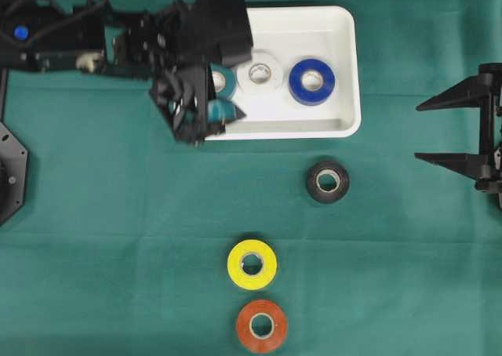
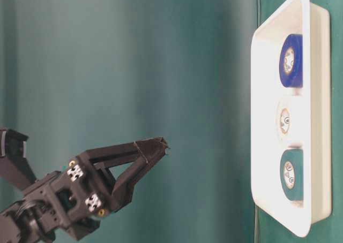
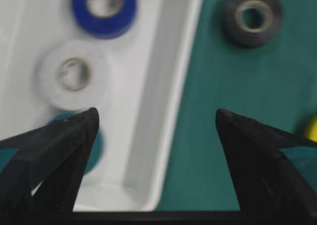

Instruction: Pick up the tape from a random location and place it into the white case.

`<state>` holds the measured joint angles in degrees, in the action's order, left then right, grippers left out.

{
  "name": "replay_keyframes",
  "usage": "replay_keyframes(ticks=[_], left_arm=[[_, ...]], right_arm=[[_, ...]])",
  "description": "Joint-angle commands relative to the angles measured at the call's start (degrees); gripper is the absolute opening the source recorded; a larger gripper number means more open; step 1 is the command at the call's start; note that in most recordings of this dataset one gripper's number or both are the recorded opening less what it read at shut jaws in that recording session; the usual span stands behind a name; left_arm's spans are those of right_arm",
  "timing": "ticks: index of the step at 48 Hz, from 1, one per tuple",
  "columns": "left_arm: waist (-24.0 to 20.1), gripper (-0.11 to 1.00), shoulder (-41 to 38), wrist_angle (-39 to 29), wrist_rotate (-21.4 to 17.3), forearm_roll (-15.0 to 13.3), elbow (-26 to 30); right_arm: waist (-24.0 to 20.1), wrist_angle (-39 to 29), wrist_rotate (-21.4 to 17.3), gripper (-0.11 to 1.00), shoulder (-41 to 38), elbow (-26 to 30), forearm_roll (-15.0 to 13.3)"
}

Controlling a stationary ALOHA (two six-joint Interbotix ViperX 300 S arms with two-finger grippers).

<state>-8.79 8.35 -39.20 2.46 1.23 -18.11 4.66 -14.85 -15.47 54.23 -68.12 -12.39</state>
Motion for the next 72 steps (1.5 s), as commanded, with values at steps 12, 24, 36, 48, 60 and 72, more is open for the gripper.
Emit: replay_keyframes(ticks=[12, 24, 36, 48, 60, 72], left_arm=[[4.22, 0.95, 2.46, 2.29, 0.09, 0.00, -0.62], [4.22, 0.95, 5.45, 2.64, 0.00, 0.00, -3.08], [4.22, 0.95, 12.22, 7.91, 0.09, 0.00, -9.67], [4.22, 0.95, 20.13, 13.10, 0.00, -0.09, -16.61], [5.10, 0.94, 27.69, 15.73, -0.09, -0.09, -22.15], [6.06, 0.94, 34.54, 19.51, -0.09, -0.09, -27.69]], right_arm=[[0.09, 0.44, -0.18, 0.83, -0.09, 1.32, -0.09], [0.09, 0.26, -0.18, 0.83, 0.26, 1.93, -0.09], [0.09, 0.26, -0.18, 0.83, 0.44, 2.81, -0.09], [0.09, 0.26, -0.09, 0.83, 0.88, 3.96, -0.18], [0.09, 0.53, -0.09, 0.83, 1.58, 4.31, -0.09], [0.09, 1.76, -0.09, 0.83, 1.85, 4.57, -0.09]])
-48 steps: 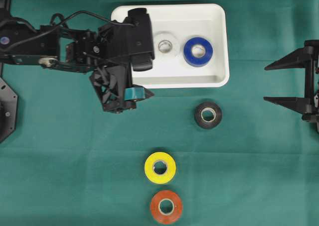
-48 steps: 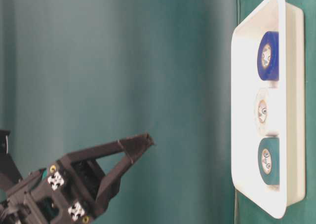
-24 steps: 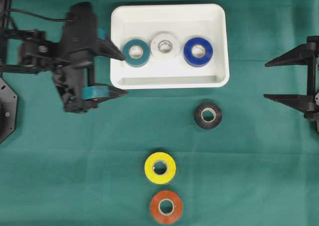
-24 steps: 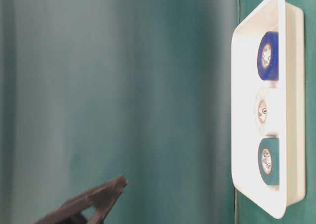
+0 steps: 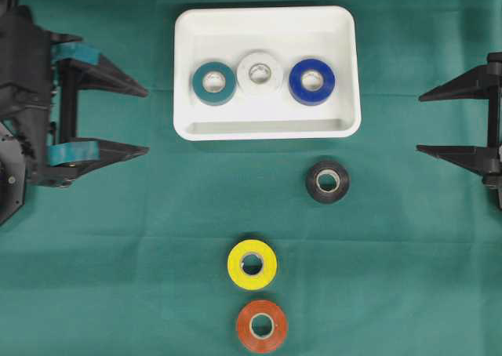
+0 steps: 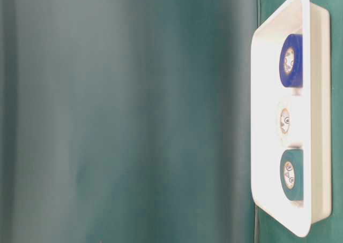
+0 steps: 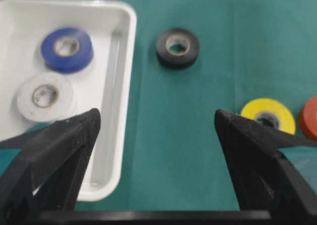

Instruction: Pick up the tape from a random location and place it into the white case.

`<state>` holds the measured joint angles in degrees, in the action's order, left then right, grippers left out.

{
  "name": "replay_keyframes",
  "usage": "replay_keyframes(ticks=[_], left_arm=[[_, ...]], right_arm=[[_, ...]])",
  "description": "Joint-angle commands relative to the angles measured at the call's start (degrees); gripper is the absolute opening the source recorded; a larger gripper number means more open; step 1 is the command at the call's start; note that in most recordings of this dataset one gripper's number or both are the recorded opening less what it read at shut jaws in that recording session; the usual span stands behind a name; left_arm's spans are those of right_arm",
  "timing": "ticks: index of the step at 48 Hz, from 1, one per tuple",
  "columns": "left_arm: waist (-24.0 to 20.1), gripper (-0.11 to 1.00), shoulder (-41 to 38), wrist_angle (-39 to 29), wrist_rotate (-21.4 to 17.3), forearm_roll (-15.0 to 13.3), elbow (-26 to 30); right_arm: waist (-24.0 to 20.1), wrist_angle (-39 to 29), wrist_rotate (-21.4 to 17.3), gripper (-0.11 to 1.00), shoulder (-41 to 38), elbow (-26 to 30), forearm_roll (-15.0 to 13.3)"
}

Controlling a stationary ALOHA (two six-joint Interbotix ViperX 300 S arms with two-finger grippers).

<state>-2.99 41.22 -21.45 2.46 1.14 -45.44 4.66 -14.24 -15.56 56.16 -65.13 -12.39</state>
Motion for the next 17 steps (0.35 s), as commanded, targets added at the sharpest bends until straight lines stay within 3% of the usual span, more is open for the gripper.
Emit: replay_keyframes(ticks=[1, 17], left_arm=[[0.35, 0.94, 2.02, 2.02, -0.09, 0.00, -0.79], [1.05, 0.94, 6.94, 7.38, -0.18, -0.09, -7.73]], right_arm=[[0.09, 1.32, 0.00, 0.83, -0.09, 1.67, -0.09], [0.09, 3.08, 0.00, 0.83, 0.00, 1.58, -0.18]])
